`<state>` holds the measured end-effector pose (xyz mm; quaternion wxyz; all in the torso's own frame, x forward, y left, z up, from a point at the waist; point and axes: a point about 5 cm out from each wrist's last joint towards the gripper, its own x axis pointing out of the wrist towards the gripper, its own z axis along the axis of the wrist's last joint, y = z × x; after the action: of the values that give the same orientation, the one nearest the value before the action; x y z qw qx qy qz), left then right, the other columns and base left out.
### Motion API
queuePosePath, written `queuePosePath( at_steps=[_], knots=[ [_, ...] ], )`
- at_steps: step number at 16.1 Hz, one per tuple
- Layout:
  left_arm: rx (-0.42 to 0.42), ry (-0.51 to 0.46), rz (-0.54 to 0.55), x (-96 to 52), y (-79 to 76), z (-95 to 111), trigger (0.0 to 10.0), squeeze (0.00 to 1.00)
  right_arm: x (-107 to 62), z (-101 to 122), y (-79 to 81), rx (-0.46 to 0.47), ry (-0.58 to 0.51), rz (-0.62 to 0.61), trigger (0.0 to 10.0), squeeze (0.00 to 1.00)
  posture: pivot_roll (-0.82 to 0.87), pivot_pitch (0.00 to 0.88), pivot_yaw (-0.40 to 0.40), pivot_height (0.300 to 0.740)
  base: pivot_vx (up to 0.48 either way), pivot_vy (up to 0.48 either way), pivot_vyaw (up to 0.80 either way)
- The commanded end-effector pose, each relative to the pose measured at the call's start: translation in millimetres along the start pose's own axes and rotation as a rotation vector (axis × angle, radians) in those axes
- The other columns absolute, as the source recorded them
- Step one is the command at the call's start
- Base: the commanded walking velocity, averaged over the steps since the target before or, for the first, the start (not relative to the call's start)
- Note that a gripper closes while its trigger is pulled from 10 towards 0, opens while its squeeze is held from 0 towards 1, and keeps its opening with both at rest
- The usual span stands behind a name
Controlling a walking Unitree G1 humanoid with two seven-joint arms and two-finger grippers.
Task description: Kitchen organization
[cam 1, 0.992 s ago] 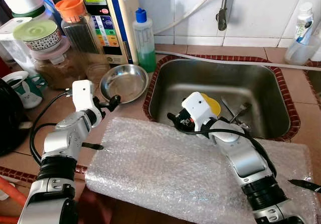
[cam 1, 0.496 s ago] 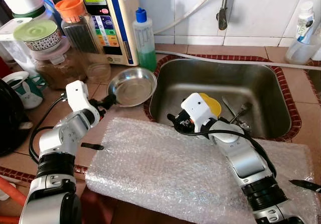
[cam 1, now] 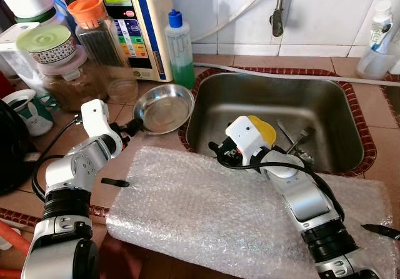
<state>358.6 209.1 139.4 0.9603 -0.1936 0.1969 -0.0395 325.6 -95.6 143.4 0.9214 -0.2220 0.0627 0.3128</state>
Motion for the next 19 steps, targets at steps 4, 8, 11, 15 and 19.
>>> queuePosePath(
  at_steps=[4,8,11,15,19],
  knots=[
    [0.038,0.023,-0.003,-1.9,-3.3,5.5,3.4,0.00,3.3,4.6,2.5,-0.017,-0.013,0.015,10.0,0.00,-0.17,0.093,0.164,0.740,0.000,0.000,0.00],
    [0.063,0.022,0.070,-6.2,13.1,7.0,2.8,0.00,4.0,4.7,1.6,-0.021,-0.015,0.010,10.0,0.00,-0.17,0.088,0.164,0.740,0.000,0.000,0.00],
    [0.092,0.002,0.130,-14.8,32.4,15.5,3.7,0.00,4.8,5.1,1.0,-0.026,-0.017,0.012,10.0,0.00,-0.16,0.086,0.161,0.740,0.000,0.000,0.00],
    [0.084,0.019,0.115,-25.8,37.3,11.6,10.0,0.00,6.7,6.2,-0.5,-0.030,-0.020,0.015,10.0,0.00,-0.15,0.084,0.156,0.740,0.000,0.000,0.00],
    [0.027,-0.011,0.029,-24.7,21.3,14.6,10.0,1.00,7.6,6.5,0.0,-0.030,-0.021,0.018,10.0,0.00,-0.15,0.085,0.154,0.740,0.000,0.000,0.00]
  ],
)
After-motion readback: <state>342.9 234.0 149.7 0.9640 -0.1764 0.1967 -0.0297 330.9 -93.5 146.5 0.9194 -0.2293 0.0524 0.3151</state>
